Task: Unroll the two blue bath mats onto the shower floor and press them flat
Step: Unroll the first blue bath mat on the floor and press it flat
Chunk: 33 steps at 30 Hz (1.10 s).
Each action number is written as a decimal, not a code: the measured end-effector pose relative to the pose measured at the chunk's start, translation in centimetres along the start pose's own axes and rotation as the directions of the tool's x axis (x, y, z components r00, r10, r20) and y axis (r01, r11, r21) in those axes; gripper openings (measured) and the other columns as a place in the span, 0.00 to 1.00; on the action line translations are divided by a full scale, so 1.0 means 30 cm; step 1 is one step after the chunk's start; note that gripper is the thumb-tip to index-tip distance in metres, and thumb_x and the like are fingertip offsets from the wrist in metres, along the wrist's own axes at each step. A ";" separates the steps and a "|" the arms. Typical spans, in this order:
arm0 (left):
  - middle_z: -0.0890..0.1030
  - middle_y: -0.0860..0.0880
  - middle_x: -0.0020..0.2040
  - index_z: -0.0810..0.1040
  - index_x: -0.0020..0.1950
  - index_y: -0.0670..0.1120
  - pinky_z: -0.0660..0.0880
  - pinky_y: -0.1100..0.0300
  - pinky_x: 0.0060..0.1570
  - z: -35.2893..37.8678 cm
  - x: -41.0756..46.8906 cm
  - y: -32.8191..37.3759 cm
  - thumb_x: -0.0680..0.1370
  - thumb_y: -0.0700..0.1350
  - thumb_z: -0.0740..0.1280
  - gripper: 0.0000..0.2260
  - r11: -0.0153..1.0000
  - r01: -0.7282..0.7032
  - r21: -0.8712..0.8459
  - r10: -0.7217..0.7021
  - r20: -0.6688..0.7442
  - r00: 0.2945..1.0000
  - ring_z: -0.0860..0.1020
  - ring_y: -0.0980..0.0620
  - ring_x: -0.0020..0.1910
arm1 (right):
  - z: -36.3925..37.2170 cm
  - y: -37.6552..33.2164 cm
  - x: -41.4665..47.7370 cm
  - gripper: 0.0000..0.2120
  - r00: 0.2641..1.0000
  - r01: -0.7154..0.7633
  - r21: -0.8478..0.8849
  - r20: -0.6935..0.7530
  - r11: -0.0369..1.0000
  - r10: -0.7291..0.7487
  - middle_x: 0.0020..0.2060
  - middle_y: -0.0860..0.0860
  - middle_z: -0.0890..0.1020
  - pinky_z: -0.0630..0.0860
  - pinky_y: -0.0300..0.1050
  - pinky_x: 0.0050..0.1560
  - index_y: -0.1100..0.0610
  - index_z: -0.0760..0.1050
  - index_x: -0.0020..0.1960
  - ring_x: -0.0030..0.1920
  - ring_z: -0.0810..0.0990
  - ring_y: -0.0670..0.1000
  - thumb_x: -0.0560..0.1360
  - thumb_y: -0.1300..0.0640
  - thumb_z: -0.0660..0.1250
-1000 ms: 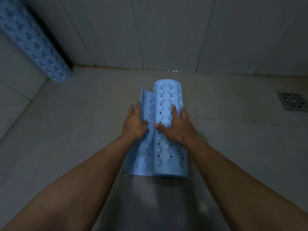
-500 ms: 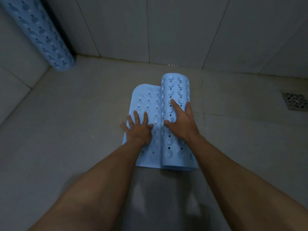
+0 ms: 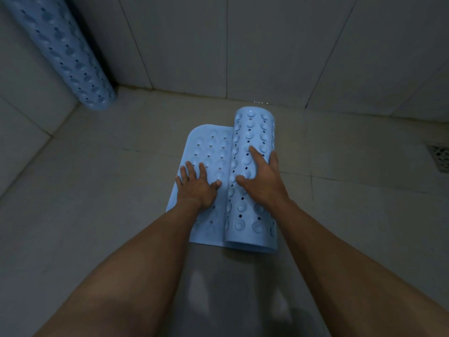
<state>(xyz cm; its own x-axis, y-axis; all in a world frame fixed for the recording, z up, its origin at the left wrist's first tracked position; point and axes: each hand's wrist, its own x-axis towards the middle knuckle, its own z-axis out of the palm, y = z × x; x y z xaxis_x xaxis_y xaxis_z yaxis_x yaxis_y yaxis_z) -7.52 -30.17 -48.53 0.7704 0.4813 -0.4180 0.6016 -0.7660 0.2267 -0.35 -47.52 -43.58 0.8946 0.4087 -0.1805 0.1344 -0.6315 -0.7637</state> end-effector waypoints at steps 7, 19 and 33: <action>0.33 0.40 0.79 0.38 0.81 0.48 0.36 0.42 0.75 -0.017 0.011 -0.020 0.81 0.65 0.50 0.37 1.000 0.002 0.000 -0.002 0.025 1.000 0.33 0.40 0.78 | 0.015 0.007 0.015 0.42 1.000 -0.020 -0.045 -0.002 0.999 0.020 0.79 0.54 0.41 0.61 0.59 0.74 0.38 0.51 0.78 0.79 0.49 0.57 0.71 0.46 0.71; 0.30 0.42 0.78 0.35 0.80 0.50 0.33 0.42 0.74 -0.039 0.038 -0.019 0.82 0.64 0.51 0.36 1.000 0.002 0.000 -0.002 0.077 0.997 0.30 0.40 0.77 | -0.022 0.008 0.003 0.42 0.998 -0.058 -0.027 0.012 0.998 0.059 0.79 0.53 0.42 0.63 0.54 0.73 0.39 0.50 0.79 0.78 0.52 0.57 0.72 0.47 0.70; 0.39 0.43 0.81 0.43 0.81 0.57 0.37 0.39 0.75 0.056 -0.006 0.050 0.84 0.59 0.47 0.27 0.976 -0.172 0.130 0.183 -0.079 0.980 0.39 0.39 0.79 | -0.055 -0.010 -0.052 0.33 0.996 -0.088 -0.376 -0.066 0.922 0.068 0.80 0.54 0.42 0.49 0.62 0.76 0.43 0.54 0.79 0.77 0.46 0.65 0.77 0.54 0.59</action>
<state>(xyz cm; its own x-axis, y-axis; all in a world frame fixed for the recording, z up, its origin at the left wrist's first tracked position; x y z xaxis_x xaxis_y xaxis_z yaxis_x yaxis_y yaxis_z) -7.10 -32.13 -49.60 0.8817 0.3650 -0.2989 0.4274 -0.8863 0.1785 -1.09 -49.05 -42.04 0.9277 0.3207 -0.1909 0.2058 -0.8662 -0.4554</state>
